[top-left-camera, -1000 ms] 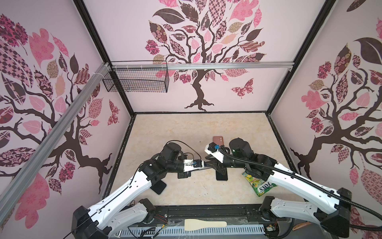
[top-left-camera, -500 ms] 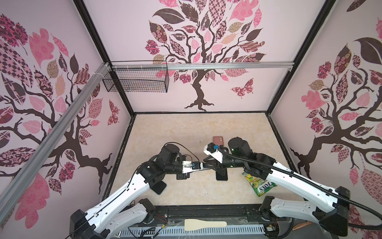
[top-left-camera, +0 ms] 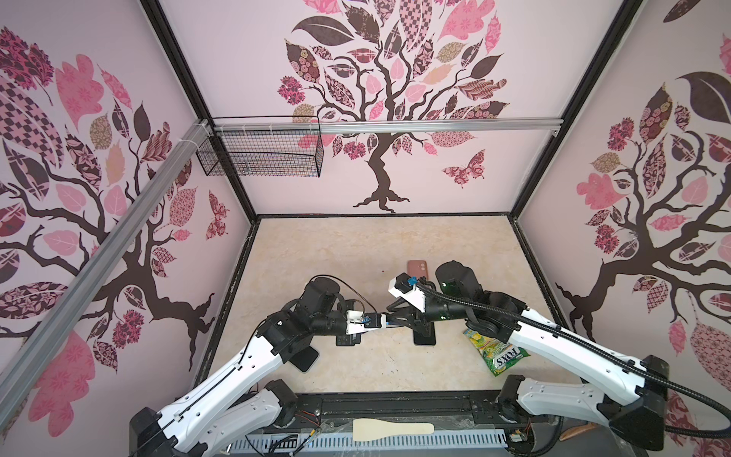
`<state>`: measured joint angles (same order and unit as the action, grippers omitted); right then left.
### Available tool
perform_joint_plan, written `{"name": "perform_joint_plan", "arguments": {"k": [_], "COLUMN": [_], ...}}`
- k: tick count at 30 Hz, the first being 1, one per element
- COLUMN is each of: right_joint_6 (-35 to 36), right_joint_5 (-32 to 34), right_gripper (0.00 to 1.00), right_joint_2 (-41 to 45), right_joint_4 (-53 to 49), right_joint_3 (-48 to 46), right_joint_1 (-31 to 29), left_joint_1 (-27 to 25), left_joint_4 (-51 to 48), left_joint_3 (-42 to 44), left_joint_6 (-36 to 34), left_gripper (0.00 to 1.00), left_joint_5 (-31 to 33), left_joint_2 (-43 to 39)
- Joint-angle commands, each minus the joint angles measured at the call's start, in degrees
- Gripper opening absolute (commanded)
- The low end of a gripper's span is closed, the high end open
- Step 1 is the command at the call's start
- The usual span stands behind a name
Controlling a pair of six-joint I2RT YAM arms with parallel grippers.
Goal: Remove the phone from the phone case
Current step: 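Pull the black case off the blue phone with the right gripper while the left holds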
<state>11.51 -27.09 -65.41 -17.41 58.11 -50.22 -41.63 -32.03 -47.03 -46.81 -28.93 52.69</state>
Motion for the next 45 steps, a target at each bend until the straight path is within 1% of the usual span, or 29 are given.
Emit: {"name": "perform_joint_plan", "arguments": {"k": [1,8,13,16,19,22,24,28,33,36,40,43,45], "right_joint_6": [-1.0,-3.3,-6.3,-10.1,-17.0,-24.6,-26.9,-27.7,-29.6,-29.4,-28.4,-28.4,-29.0], "right_joint_5": [1.5,1.3,2.2,1.9,-0.7,-3.8,-1.8,4.0,13.1,16.0,17.7,19.8,21.0], "right_gripper": [0.19,0.0,0.0,0.0,0.0,0.0,0.0,0.0,0.0,0.0,0.0,0.0,0.0], "right_joint_2": [-2.2,0.2,1.5,2.1,2.7,3.5,3.8,3.1,3.7,4.4,4.8,5.2,5.7], "right_joint_4": [-1.9,-0.1,1.3,3.2,6.9,11.5,12.7,9.9,7.2,6.8,6.5,6.2,7.5], "right_joint_3": [0.4,-0.6,-0.8,-1.1,-2.7,-5.0,-5.9,-5.1,-5.2,-5.5,-5.5,-5.7,-6.3], "right_joint_1": [0.0,0.1,0.1,1.3,5.4,10.4,11.4,11.4,11.6,11.7,11.7,11.7,11.7], "left_joint_1": [-0.9,-0.9,-0.9,-0.9,-0.9,-1.0,-0.9,-0.9,-0.9,-1.0,-0.9,-0.8,-0.1], "left_joint_4": [10.4,10.2,10.4,10.3,9.7,7.4,7.1,7.5,8.3,7.9,7.8,9.2,13.1], "left_joint_3": [-0.3,0.5,1.0,1.3,1.5,0.8,1.0,1.5,2.1,2.2,2.2,2.2,2.9], "left_joint_6": [-1.0,-1.0,-0.5,-0.2,-0.4,-1.2,-1.0,-0.5,0.4,0.3,0.6,4.0,10.3], "left_gripper": [0.0,0.0,0.0,0.0,0.0,0.0,0.0,0.0,0.0,0.0,0.0,0.0,0.0], "left_joint_5": [-7.6,-6.2,-5.8,-6.0,-6.8,-9.4,-11.0,-13.3,-14.8,-15.5,-16.2,-14.7,-12.3], "left_joint_2": [-2.2,-3.2,-3.7,-3.9,-4.3,-3.9,-4.1,-4.2,-4.9,-4.6,-4.4,-4.1,-4.2]}}
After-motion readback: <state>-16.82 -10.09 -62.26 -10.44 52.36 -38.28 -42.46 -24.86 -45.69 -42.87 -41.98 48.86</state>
